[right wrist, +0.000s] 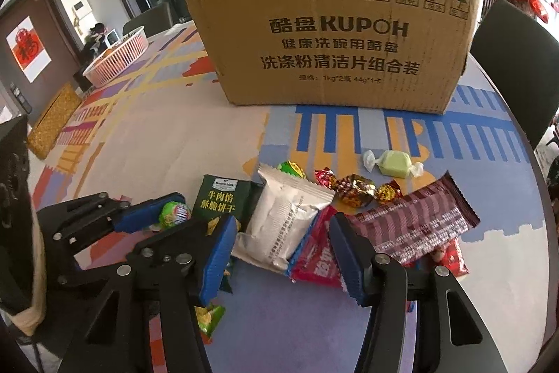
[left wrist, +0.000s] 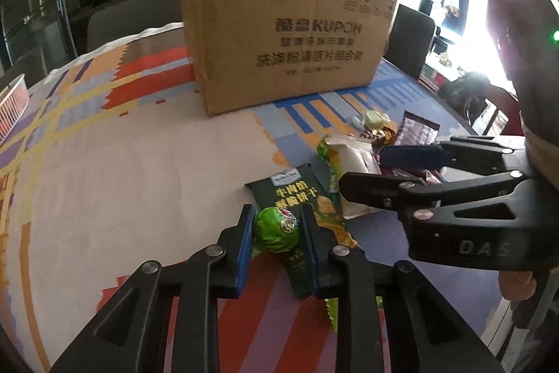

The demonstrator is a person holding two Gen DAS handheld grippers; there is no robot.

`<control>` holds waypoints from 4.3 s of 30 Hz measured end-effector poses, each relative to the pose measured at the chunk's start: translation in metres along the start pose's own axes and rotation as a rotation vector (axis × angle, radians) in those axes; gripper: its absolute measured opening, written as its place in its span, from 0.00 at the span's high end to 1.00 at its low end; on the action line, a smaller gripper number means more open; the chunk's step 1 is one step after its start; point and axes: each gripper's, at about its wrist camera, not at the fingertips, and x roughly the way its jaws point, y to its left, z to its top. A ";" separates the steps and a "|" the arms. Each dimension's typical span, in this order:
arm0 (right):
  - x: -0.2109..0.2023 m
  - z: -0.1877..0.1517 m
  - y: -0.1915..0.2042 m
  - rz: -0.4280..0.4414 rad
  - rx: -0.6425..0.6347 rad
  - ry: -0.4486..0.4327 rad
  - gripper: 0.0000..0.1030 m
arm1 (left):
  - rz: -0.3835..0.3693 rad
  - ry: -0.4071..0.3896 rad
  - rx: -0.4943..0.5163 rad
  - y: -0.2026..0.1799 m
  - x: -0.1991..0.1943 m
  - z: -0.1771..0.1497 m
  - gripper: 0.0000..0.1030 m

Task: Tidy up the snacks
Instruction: 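Grasp the green lollipop with the left tool while the right tool grasps the white packet, then lift both items over the box and release them inside, then grasp the wrapped candy with the right tool while the left tool grasps another lollipop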

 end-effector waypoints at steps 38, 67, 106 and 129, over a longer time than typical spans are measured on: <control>-0.072 0.027 -0.003 0.016 -0.029 -0.184 0.69 | 0.064 -0.168 -0.075 -0.021 -0.066 0.062 0.75; -0.132 0.145 -0.038 -0.041 -0.012 -0.419 0.69 | 0.133 -0.330 -0.032 -0.017 -0.084 0.197 0.75; -0.120 0.135 -0.055 -0.113 -0.122 -0.363 0.50 | 0.224 -0.253 0.009 -0.024 -0.068 0.180 0.35; -0.097 0.067 -0.040 -0.070 -0.314 -0.159 0.50 | 0.183 -0.096 0.052 -0.050 -0.054 0.098 0.35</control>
